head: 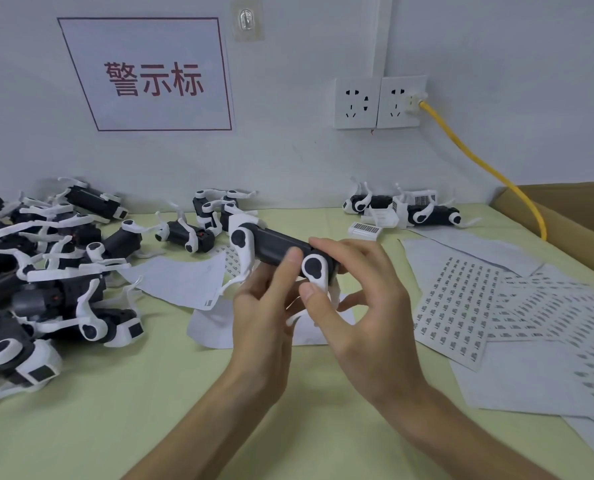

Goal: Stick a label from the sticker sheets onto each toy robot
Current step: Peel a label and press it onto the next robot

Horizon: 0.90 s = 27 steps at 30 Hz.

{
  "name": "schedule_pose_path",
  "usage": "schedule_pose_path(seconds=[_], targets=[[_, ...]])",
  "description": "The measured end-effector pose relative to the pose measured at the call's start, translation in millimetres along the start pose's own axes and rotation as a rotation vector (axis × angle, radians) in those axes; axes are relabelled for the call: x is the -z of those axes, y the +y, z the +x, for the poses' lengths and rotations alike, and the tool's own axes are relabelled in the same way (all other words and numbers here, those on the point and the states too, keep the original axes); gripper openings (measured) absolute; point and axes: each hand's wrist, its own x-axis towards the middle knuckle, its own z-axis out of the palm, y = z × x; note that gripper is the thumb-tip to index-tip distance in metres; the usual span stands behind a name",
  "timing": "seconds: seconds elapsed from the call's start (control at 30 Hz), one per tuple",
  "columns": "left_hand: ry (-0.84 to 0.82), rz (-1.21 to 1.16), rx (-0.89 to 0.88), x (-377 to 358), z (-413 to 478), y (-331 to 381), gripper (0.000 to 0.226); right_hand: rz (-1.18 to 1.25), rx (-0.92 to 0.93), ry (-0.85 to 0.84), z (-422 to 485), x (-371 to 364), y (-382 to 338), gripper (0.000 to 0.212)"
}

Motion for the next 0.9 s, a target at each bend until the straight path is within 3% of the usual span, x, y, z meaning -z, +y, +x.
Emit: schedule_pose_path(seconds=[0.13, 0.4, 0.53, 0.6, 0.67, 0.8, 0.9], targets=[[0.002, 0.044, -0.029, 1, 1, -3, 0.051, 0.021, -0.014, -0.004, 0, 0, -1, 0.039], [-0.022, 0.071, -0.046, 2, 3, -8, 0.034, -0.010, 0.001, -0.010, 0, 0, -1, 0.042], [-0.002, 0.091, -0.062, 3, 4, -7, 0.050, 0.052, -0.038, -0.025, 2, 1, -1, 0.040], [0.021, 0.100, -0.065, 4, 6, -7, 0.063, 0.142, -0.164, -0.028, 3, 0, 0, 0.042], [0.047, 0.103, -0.059, 6, 10, -8, 0.058, 0.238, -0.340, -0.083, 7, 1, 2, 0.043], [0.075, 0.172, -0.004, 14, 17, -9, 0.045, 0.432, -0.580, -0.249, 20, 8, 4, 0.014], [-0.010, 0.341, 0.071, 17, 19, -10, 0.023, 0.591, -0.815, -0.201, 30, 17, 12, 0.028]])
